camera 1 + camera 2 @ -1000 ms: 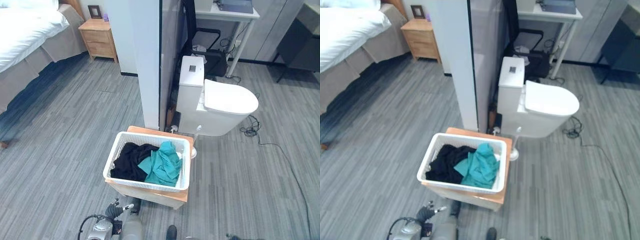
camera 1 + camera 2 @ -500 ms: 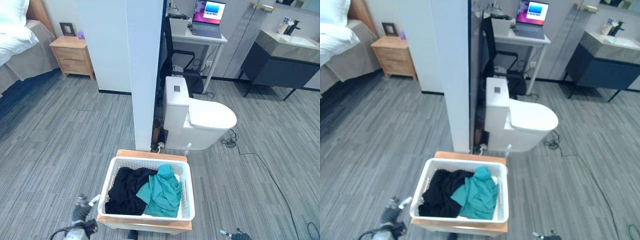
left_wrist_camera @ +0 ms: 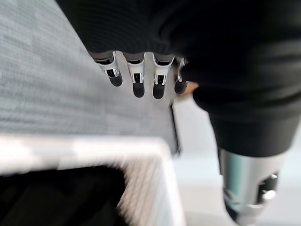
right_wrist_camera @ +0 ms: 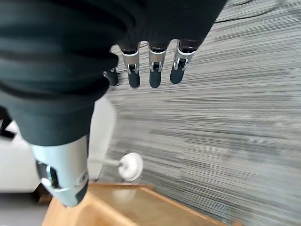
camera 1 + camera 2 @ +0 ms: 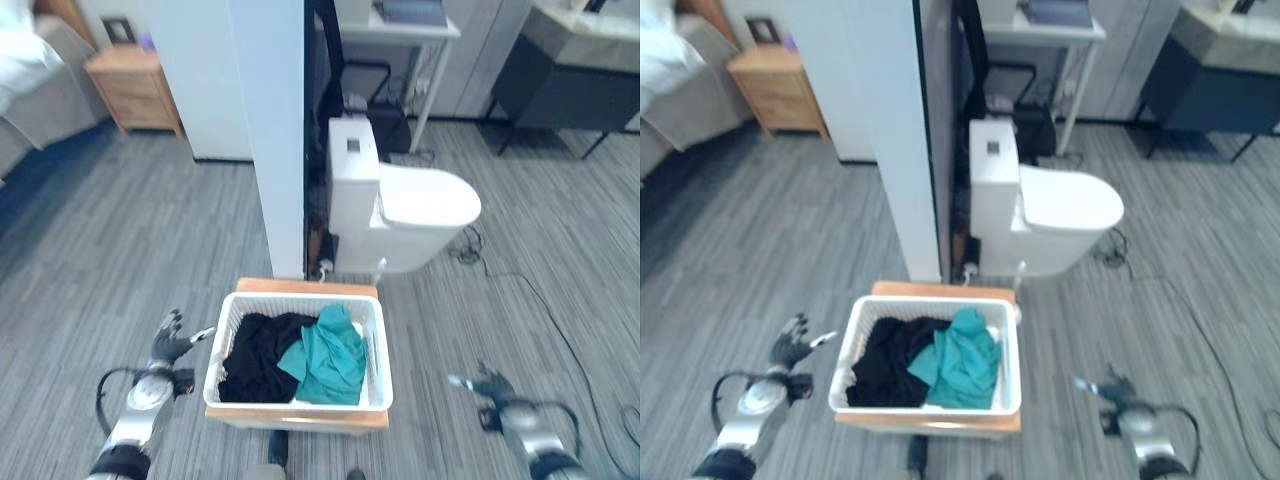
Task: Grab the laundry basket,head to the washer,open it,put in the laundry and shut it.
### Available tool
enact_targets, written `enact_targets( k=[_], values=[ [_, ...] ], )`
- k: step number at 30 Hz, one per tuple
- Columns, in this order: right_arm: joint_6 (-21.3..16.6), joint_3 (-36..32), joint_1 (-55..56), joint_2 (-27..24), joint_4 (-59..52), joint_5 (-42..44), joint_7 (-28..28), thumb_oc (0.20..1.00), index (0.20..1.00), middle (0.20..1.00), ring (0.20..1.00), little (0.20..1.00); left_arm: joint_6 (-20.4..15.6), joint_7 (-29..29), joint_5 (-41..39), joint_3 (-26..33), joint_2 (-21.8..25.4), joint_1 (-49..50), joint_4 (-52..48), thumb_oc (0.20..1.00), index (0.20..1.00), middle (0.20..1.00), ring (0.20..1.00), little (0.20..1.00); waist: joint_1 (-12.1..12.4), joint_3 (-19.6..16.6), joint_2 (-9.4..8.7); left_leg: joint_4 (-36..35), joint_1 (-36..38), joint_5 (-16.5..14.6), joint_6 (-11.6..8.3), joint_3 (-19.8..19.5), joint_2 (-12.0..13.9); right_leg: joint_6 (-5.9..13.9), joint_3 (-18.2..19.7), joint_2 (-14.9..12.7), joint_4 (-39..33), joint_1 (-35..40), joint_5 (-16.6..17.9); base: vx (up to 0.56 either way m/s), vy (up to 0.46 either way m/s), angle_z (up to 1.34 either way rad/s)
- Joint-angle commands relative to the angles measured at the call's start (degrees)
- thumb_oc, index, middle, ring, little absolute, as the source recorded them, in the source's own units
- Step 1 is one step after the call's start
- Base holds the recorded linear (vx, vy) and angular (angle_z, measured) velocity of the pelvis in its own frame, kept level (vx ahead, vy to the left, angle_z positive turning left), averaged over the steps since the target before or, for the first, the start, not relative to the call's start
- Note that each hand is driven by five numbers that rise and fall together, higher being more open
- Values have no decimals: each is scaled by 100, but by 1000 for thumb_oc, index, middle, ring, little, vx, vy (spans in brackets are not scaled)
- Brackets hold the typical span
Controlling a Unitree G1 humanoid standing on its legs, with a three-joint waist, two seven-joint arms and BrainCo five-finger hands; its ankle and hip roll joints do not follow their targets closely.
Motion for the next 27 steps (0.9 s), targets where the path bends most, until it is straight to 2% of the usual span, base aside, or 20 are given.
enact_targets(
  k=[1, 2, 3, 7, 12, 18, 27],
  values=[
    [49, 259, -1177, -185, 358, 221, -184, 1000, 1000, 1000, 1000, 1000, 179, -2, 125, -229, -83, -1118, 689, 1000, 1000, 1000, 1000, 1000, 155, 539, -15, 67, 284, -535, -158, -58, 211, 360, -40, -319, 87, -603, 554, -150, 8, -1],
    [49, 259, -1177, -185, 358, 221, -184, 1000, 1000, 1000, 1000, 1000, 179, -2, 125, -229, -83, -1118, 689, 1000, 1000, 1000, 1000, 1000, 155, 538, -15, 68, 283, -535, -158, -59, 211, 360, -40, -319, 88, -604, 554, -197, 4, -1],
    [116, 417, -1669, -145, 551, 368, -278, 1000, 1000, 1000, 1000, 1000, 231, 73, -68, -410, -126, -1585, 950, 1000, 1000, 1000, 1000, 1000, 155, 744, -15, 101, 104, -444, -168, -82, 209, 349, -51, -313, 140, -783, 616, -141, 10, 1],
    [156, 636, -2135, -136, 671, 647, -334, 1000, 1000, 1000, 1000, 1000, 176, 274, -460, -564, -88, -2106, 1153, 1000, 1000, 1000, 1000, 1000, 162, 1008, -17, 150, -162, -326, -183, -128, 181, 345, -102, -322, 212, -1010, 666, -87, 3, 2],
    [75, 766, -2097, -21, 284, 899, -424, 1000, 1000, 1000, 1000, 1000, 98, 465, -616, -606, 124, -2422, 1048, 1000, 1000, 1000, 1000, 1000, 168, 1193, 10, 192, -352, -267, -209, -159, 177, 341, -138, -334, 255, -1181, 691, -45, -10, 1],
    [29, 852, -1783, 75, -338, 928, -382, 1000, 1000, 1000, 1000, 1000, 112, 444, -523, -608, 288, -2209, 420, 1000, 1000, 1000, 1000, 1000, 196, 1255, 79, 263, -428, -294, -210, -157, 136, 326, -152, -362, 277, -1237, 695, -11, -8, 3],
    [59, 1096, -1982, 214, -421, 1072, -343, 1000, 1000, 1000, 1000, 1000, 269, 306, -338, -1031, 212, -2455, 771, 1000, 1000, 1000, 1000, 1000, 171, 1294, 158, 195, -416, -277, -189, -148, 112, 340, -163, -389, 313, -1311, 706, 0, 0, 0]
  ],
)
